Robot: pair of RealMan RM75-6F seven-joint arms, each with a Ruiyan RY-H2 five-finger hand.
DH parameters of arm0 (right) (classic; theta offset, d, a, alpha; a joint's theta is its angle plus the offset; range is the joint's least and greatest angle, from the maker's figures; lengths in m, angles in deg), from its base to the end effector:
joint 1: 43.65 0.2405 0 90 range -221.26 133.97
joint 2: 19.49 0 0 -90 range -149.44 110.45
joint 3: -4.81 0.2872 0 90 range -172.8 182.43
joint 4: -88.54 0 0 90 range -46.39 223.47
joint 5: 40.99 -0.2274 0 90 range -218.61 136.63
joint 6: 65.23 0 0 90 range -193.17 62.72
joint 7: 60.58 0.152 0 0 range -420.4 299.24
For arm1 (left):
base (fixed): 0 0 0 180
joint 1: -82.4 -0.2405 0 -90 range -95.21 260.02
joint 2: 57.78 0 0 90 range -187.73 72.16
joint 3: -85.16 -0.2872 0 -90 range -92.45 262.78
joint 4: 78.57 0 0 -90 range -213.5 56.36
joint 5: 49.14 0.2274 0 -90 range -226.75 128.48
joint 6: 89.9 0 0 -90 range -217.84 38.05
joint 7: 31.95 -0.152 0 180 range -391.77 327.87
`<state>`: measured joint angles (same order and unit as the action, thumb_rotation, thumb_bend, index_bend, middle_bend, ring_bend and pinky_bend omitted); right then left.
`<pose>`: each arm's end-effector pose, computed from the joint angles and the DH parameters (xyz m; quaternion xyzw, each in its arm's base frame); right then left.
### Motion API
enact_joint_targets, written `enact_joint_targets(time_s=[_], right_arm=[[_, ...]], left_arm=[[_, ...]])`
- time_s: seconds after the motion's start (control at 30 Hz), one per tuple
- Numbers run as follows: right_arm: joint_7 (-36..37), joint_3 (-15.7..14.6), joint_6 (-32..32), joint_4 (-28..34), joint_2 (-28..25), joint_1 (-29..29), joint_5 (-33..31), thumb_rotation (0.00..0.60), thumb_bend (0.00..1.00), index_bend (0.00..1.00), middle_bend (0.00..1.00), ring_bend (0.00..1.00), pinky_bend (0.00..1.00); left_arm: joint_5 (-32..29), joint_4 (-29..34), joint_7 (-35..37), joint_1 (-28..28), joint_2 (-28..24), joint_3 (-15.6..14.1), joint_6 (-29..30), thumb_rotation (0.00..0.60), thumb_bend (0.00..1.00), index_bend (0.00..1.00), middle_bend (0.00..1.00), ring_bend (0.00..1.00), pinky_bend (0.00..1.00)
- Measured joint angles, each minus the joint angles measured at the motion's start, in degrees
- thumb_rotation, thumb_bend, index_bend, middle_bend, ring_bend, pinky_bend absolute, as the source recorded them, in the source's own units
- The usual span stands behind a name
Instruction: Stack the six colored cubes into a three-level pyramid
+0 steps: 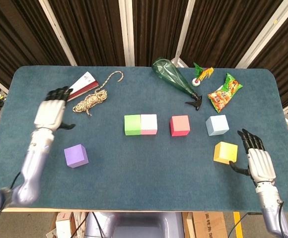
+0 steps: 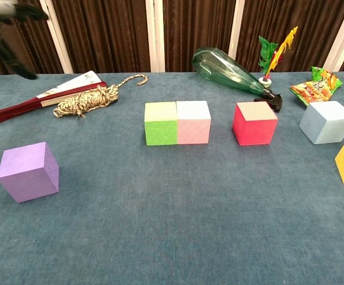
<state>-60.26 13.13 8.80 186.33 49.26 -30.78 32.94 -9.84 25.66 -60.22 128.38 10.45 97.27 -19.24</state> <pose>-0.3125 -0.2543 0.1138 0.5519 -0.4841 0.4200 0.5334 -0.1719 0.3952 0.1101 -0.6251 -0.4027 -0.3608 0.5630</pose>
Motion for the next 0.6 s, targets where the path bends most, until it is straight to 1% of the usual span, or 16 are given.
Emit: enact_joint_targets(time_s=[0.17, 0.27, 0.37, 0.43, 0.6], right_arm=[[-2.1, 0.6, 0.3, 1.7, -0.4, 0.8, 0.6, 0.6, 0.29, 0.0, 0.0, 0.0, 0.0], [-4.1, 1.2, -0.4, 3.0, -0.8, 2.1, 1.1, 0.6, 0.29, 0.0, 0.0, 0.0, 0.0], [-6.2, 2.1, -2.4, 4.5, -1.2, 4.4, 1.2, 0.6, 0.29, 0.0, 0.0, 0.0, 0.0], [-7.7, 2.8, -4.0, 5.2, -1.4, 6.1, 1.2, 0.6, 0.29, 0.0, 0.0, 0.0, 0.0], [-11.3, 4.7, -10.9, 6.1, -1.8, 11.9, 0.4, 0.6, 0.29, 0.0, 0.0, 0.0, 0.0]], left_arm=[[8.9, 7.1, 4.9, -8.4, -4.2, -3.2, 8.5, 0.6, 0.13, 0.0, 0.0, 0.0, 0.03], [12.9, 10.1, 7.1, -12.6, -6.6, -5.1, 12.2, 0.6, 0.13, 0.0, 0.0, 0.0, 0.03], [15.8, 12.0, 8.3, -15.1, -8.6, -6.2, 14.2, 0.6, 0.13, 0.0, 0.0, 0.0, 0.03], [16.9, 12.8, 8.8, -15.8, -9.5, -6.2, 14.7, 0.6, 0.13, 0.0, 0.0, 0.0, 0.03], [18.4, 13.9, 10.6, -17.5, -11.0, -5.1, 15.4, 0.6, 0.13, 0.0, 0.0, 0.0, 0.03]])
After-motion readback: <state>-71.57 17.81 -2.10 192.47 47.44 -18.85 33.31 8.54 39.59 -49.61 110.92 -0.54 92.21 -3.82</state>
